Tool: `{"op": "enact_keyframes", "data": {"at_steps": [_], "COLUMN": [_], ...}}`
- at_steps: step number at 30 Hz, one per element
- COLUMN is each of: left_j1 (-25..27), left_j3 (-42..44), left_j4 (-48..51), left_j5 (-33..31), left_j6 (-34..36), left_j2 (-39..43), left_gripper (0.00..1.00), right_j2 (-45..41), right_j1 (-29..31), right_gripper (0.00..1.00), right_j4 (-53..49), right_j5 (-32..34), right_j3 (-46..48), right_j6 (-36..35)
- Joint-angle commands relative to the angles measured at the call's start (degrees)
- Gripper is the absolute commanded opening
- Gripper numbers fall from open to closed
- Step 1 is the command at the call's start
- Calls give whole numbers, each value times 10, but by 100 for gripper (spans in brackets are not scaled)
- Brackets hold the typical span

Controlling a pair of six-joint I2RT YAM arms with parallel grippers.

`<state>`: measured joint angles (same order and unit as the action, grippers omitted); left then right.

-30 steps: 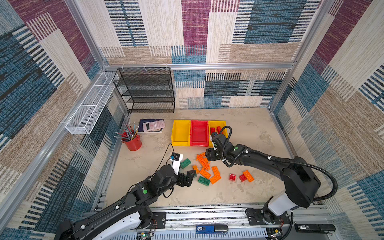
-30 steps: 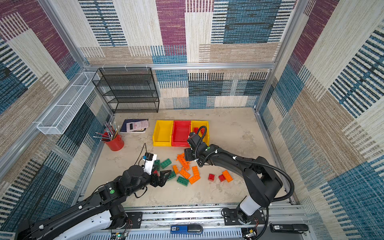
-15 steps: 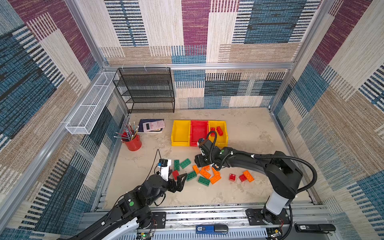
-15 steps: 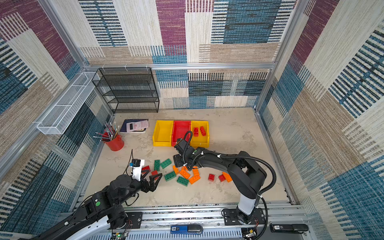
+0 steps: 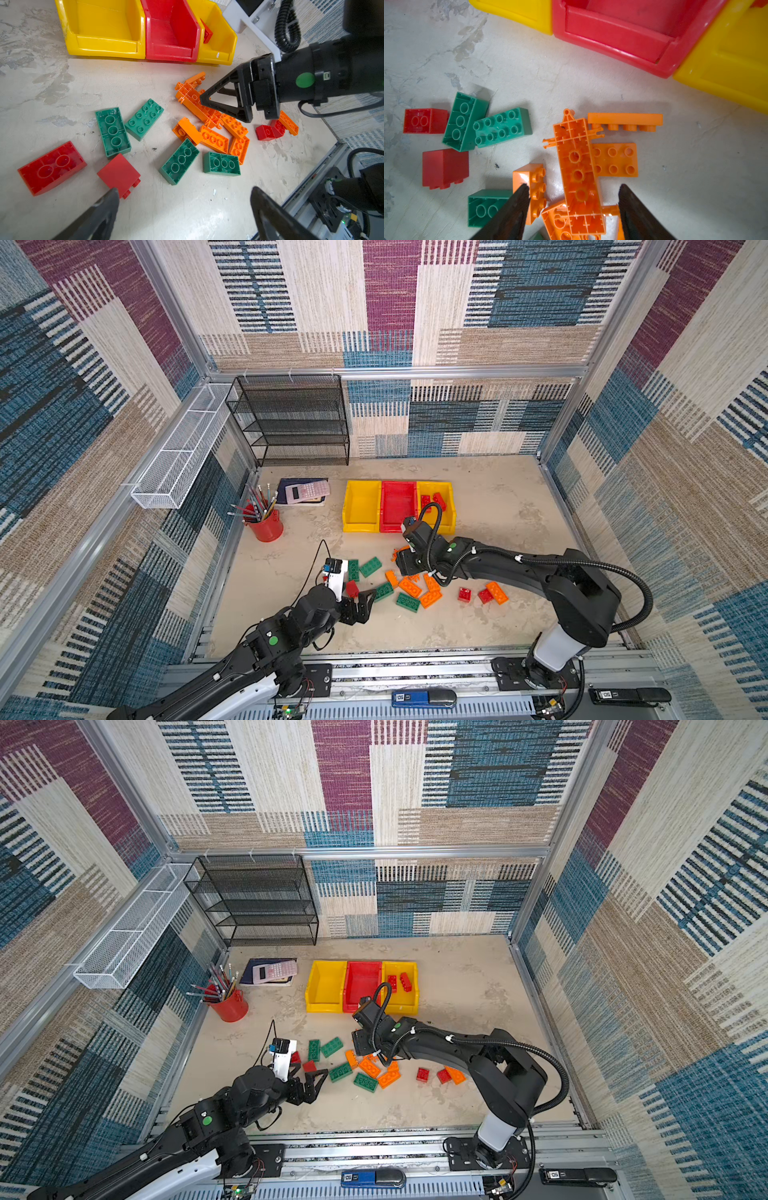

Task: Sort the legos into containers by color
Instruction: 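Move the right gripper to the orange pile and grasp the long orange brick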

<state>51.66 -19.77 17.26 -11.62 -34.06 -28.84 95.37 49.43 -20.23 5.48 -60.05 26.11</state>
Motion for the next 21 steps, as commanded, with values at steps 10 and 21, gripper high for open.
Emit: {"op": "enact_keyframes", "data": {"at_steps": [10,21], "left_j1": [1,0], "left_j3": [7,14], "left_j4": [-22,-22], "left_j5": [3,-3], "left_j6": [-5,-3], "left_j2": [10,25], "left_gripper": [99,99], "right_j2": [52,88], "right_j1": [18,18], "right_gripper": [69,49], "right_j4": [6,-20], "right_j5": [-11,29], "right_j3": [-23,-42], "right_j6": [-8,-3]}}
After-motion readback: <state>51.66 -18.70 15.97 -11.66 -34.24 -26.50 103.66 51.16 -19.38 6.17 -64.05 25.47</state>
